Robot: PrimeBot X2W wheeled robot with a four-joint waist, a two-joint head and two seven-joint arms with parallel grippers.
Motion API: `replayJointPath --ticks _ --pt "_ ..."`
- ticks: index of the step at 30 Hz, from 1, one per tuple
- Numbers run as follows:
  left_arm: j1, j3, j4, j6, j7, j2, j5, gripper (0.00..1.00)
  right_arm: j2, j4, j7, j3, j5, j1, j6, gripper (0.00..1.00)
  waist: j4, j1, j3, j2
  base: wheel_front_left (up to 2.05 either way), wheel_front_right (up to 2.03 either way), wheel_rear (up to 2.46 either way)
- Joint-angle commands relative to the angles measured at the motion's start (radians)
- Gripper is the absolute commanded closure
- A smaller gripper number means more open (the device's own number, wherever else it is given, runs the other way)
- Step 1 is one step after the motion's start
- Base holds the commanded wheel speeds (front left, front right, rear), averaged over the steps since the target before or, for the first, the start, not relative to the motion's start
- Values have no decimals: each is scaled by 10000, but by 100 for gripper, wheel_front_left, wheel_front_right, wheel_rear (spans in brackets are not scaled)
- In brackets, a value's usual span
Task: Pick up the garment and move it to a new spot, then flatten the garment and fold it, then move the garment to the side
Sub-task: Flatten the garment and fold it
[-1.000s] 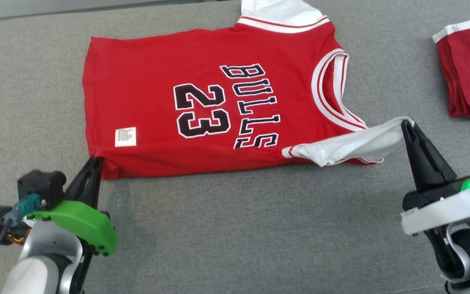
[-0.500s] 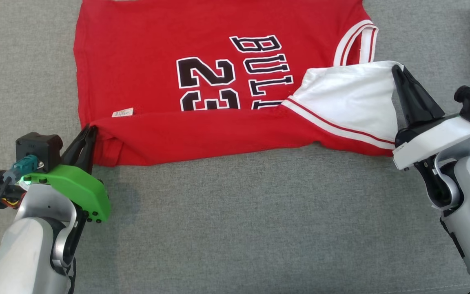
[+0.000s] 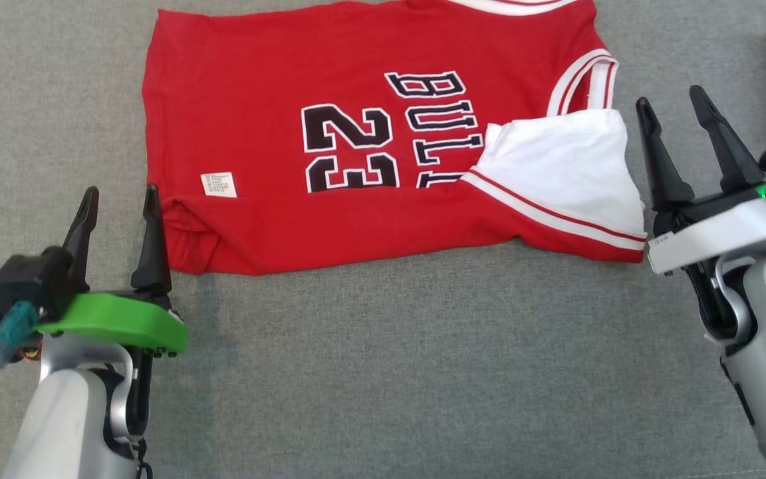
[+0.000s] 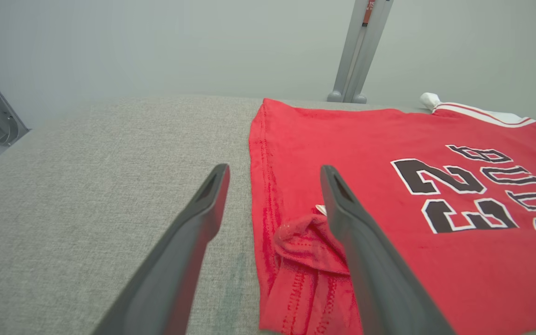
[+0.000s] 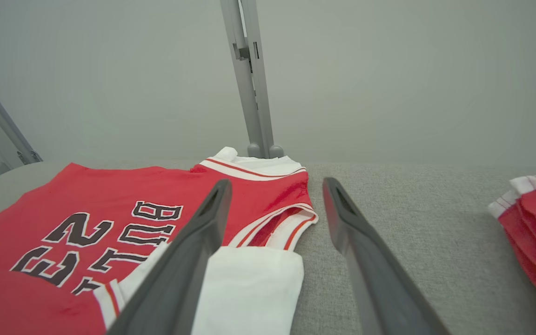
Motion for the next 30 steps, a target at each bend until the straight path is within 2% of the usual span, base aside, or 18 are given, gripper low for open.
replayJointPath --ticks 1,4,14,24,30 --pt "146 102 10 153 -429 -59 168 0 163 -355 -35 -252 -245 453 -16 0 -93 0 -301 0 0 0 0" --pt "480 170 11 567 -1546 -306 590 0 624 -1461 -37 -933 -928 1594 -15 0 -219 0 -784 0 0 0 0" --pt "1614 111 -369 808 -1978 -592 1216 0 1235 -2639 -40 -1308 -1598 3662 -15 0 -377 0 -1620 0 0 0 0" --pt "2115 12 -131 605 -1979 -674 1183 0 1444 -3032 245 -1403 -1616 4361 -15 0 -298 0 -1968 0 0 0 0" --pt "1887 -293 405 374 -1706 -626 1129 0 1393 -2805 440 -1397 -1574 4388 -15 0 -268 0 -1903 0 0 0 0"
